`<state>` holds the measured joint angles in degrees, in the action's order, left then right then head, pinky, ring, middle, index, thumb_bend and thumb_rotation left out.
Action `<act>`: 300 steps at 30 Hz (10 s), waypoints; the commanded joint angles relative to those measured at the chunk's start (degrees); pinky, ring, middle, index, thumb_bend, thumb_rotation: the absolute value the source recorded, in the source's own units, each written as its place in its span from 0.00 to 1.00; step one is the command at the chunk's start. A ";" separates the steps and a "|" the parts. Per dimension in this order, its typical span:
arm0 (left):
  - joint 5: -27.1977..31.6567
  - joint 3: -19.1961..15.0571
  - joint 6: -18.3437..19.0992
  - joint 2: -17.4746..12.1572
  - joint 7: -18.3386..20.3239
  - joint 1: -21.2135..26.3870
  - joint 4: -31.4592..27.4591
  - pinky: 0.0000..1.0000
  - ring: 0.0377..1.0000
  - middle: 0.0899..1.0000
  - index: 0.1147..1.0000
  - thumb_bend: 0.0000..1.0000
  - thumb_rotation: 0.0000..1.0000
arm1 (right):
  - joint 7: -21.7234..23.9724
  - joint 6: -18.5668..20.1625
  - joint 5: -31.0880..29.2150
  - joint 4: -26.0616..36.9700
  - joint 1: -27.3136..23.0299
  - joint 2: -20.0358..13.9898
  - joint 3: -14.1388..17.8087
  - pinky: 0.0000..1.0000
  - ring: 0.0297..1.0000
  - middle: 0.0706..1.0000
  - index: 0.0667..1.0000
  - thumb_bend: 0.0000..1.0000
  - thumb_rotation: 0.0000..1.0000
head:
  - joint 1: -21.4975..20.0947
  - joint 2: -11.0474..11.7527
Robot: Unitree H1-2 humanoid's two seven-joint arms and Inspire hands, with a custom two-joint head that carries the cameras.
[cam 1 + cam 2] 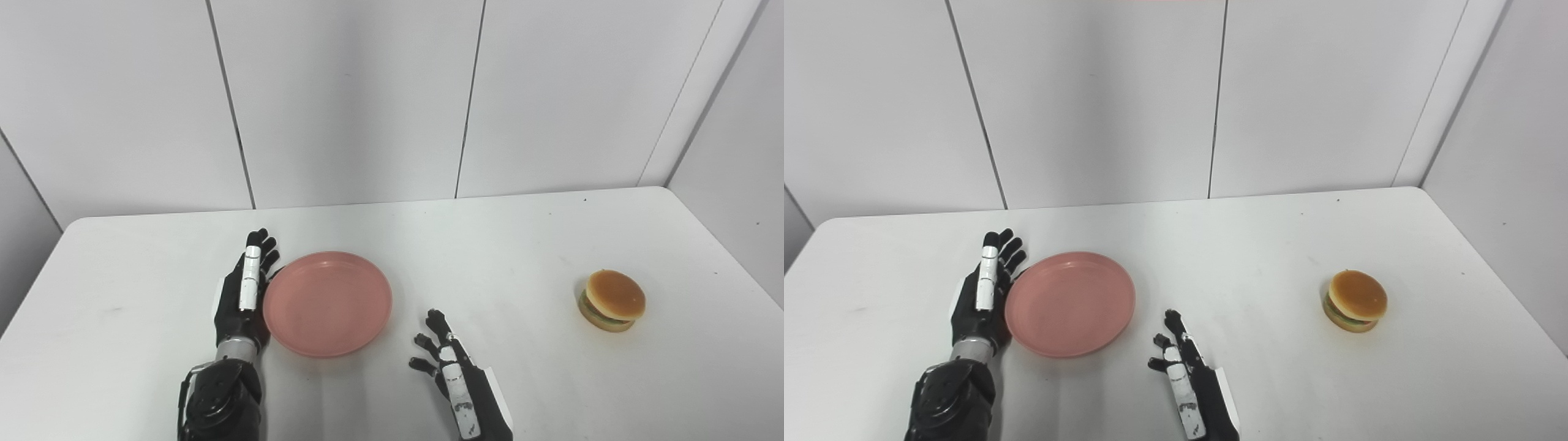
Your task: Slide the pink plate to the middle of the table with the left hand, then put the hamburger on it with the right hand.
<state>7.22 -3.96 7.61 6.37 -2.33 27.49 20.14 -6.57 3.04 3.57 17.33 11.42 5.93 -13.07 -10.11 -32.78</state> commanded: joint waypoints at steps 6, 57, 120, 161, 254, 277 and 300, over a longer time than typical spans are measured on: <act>0.16 -0.50 1.20 -0.31 -0.29 0.42 2.82 0.81 0.92 0.91 0.84 0.83 0.83 | -1.11 -7.48 0.73 -0.04 7.51 0.67 0.01 0.82 0.89 0.96 0.99 0.74 1.00 | -0.61 0.64; 4.29 -3.78 -0.46 -1.02 0.75 3.14 6.46 0.81 0.89 0.84 0.80 0.82 0.77 | -1.02 -0.42 56.11 -5.59 -21.84 -27.92 20.10 0.98 0.88 0.81 0.71 0.73 0.99 | -4.04 2.30; 5.34 -4.14 2.14 -2.01 1.19 3.74 5.52 0.79 0.89 0.85 0.79 0.82 0.76 | -8.44 8.80 44.11 -38.52 -26.85 -34.76 9.48 0.48 0.54 0.59 0.58 0.70 0.51 | -3.60 -0.19; 3.80 -1.61 -1.27 0.65 0.83 4.38 8.34 0.80 0.90 0.87 0.84 0.81 0.79 | -7.48 -0.63 43.35 -14.59 -36.49 -30.57 4.97 0.26 0.31 0.38 0.48 0.52 0.00 | 7.25 1.12; 0.83 -1.00 -12.35 4.75 -0.71 9.46 24.52 0.73 0.86 0.83 0.72 0.79 0.80 | -11.97 -16.97 41.43 -40.54 -45.73 -17.08 -9.83 0.67 0.75 0.77 0.81 0.61 0.80 | 21.01 4.79; 0.29 -1.09 -11.85 3.89 -1.18 7.62 20.96 0.82 0.88 0.84 0.90 0.80 0.80 | -9.47 -11.27 9.37 -41.81 -44.41 -6.53 12.78 0.85 0.85 0.82 0.83 0.52 0.92 | 19.49 4.49; -12.46 3.06 -25.05 2.80 -12.28 6.88 22.43 1.00 1.00 1.00 1.00 0.71 0.86 | -6.50 -11.39 3.33 -47.97 -44.44 -8.03 15.14 0.88 0.90 0.90 0.87 0.70 1.00 | 19.29 4.35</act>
<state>-4.23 -1.05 -15.48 10.07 -14.13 34.34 41.40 -13.38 -5.95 7.35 -31.10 -31.44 -2.06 1.91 9.14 -28.39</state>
